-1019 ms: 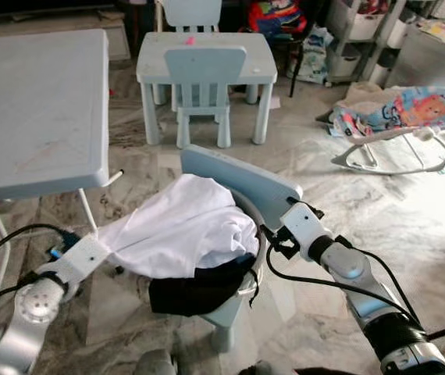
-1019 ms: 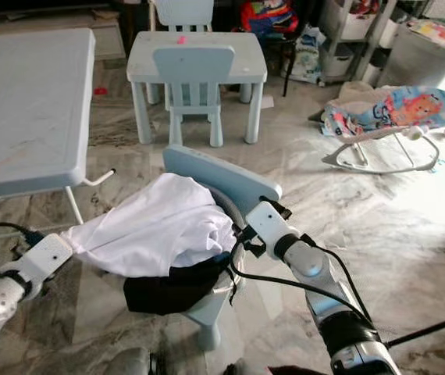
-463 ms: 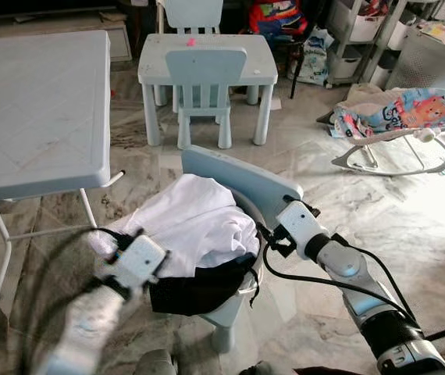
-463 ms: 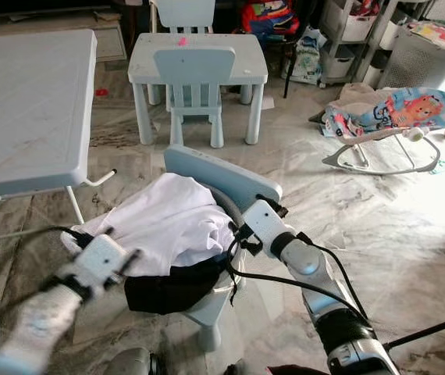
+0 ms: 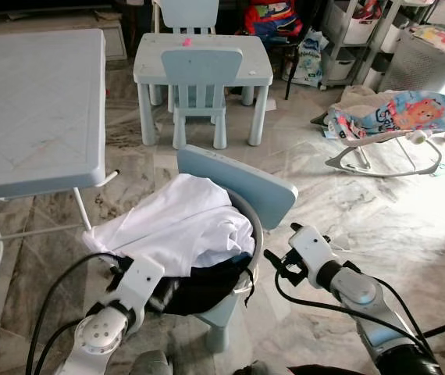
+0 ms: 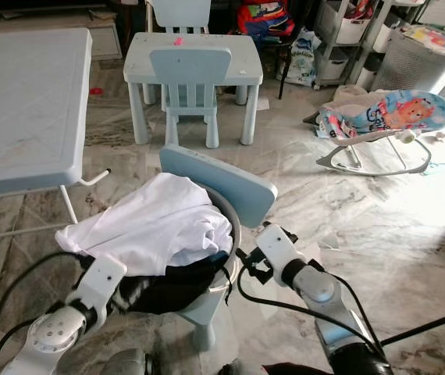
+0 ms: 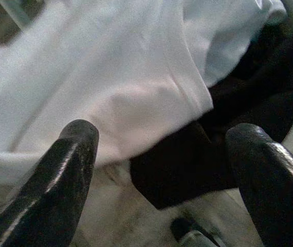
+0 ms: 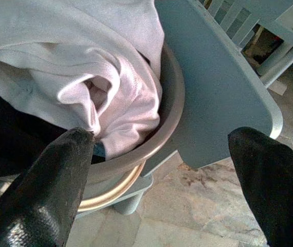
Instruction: Hang hanger
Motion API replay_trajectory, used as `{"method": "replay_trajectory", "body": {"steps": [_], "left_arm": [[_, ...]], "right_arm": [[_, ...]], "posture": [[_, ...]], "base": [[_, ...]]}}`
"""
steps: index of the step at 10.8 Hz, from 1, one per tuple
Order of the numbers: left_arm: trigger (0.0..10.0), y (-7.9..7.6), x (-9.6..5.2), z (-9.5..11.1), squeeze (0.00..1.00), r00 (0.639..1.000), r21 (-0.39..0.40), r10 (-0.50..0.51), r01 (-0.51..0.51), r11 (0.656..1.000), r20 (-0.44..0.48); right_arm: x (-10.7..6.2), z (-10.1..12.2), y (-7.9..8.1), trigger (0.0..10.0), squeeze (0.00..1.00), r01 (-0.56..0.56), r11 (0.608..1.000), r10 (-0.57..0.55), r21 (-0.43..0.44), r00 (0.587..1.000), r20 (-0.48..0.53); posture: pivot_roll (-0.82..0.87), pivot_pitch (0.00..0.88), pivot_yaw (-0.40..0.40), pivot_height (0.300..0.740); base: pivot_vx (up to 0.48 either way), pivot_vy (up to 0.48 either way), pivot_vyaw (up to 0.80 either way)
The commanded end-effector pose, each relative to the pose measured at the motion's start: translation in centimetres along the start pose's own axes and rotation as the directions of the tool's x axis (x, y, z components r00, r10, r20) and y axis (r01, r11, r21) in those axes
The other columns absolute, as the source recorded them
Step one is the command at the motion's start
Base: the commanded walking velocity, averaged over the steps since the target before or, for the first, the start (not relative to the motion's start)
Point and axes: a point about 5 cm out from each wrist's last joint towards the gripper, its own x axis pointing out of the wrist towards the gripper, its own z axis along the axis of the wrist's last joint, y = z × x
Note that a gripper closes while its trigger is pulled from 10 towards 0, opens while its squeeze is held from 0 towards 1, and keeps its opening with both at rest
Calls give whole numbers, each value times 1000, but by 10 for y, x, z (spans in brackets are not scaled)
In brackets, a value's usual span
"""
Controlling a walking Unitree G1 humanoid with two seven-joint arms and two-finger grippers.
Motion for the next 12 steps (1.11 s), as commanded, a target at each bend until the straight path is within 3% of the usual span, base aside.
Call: {"method": "replay_trajectory", "body": {"steps": [1, 3, 4, 5, 7, 9, 11, 12], "left_arm": [[10000, 0, 2, -5, 1000, 999, -24, -30, 29, 999, -35], [10000, 2, 13, -3, 1000, 997, 15, -71, 71, 997, -38], [10000, 4, 18, -5, 910, 994, 36, -83, 86, 996, -65], [10000, 4, 29, -2, 4, 988, 58, -137, 141, 988, -74], [10000, 0, 42, 3, 0, 980, 114, -184, 192, 975, -79], [10000, 8, 54, 11, 0, 967, 263, -245, 256, 930, -72], [10000, 27, 50, 12, 0, 960, 348, -268, 279, 895, -80], [10000, 33, 46, 3, 0, 952, 394, -284, 306, 867, -116]], "right_arm": [[1, 7, 1, 10000, 0, -1, 1000, 2, -21, 1000, 10], [-2, 11, 7, 10000, 0, 6, 1000, -6, 4, 1000, 21], [-7, 10, 13, 10000, 0, -6, 1000, 6, 8, 1000, 12], [-14, 10, 17, 10000, 0, -12, 1000, 12, 7, 1000, 6], [-22, 14, 11, 10000, 0, 18, 1000, -18, 2, 1000, 5], [-32, 13, 5, 10000, 0, 57, 998, -57, 2, 998, -15], [-37, 11, 9, 10000, 0, 58, 998, -58, 5, 998, -33], [-34, 12, 12, 10000, 0, 49, 999, -49, 5, 998, -33]], "posture": [[4, 57, -60, 740], [-14, 83, -57, 740], [-24, 89, -58, 740], [-60, 101, -57, 740], [-113, 114, -49, 740], [-149, 124, -36, 740], [-145, 127, -30, 740], [-138, 127, -29, 740]], "base": [[0, 0, 0], [0, 0, 0], [0, 0, 0], [0, 0, 0], [0, 0, 0], [0, 0, 0], [0, 0, 0], [0, 0, 0]]}}
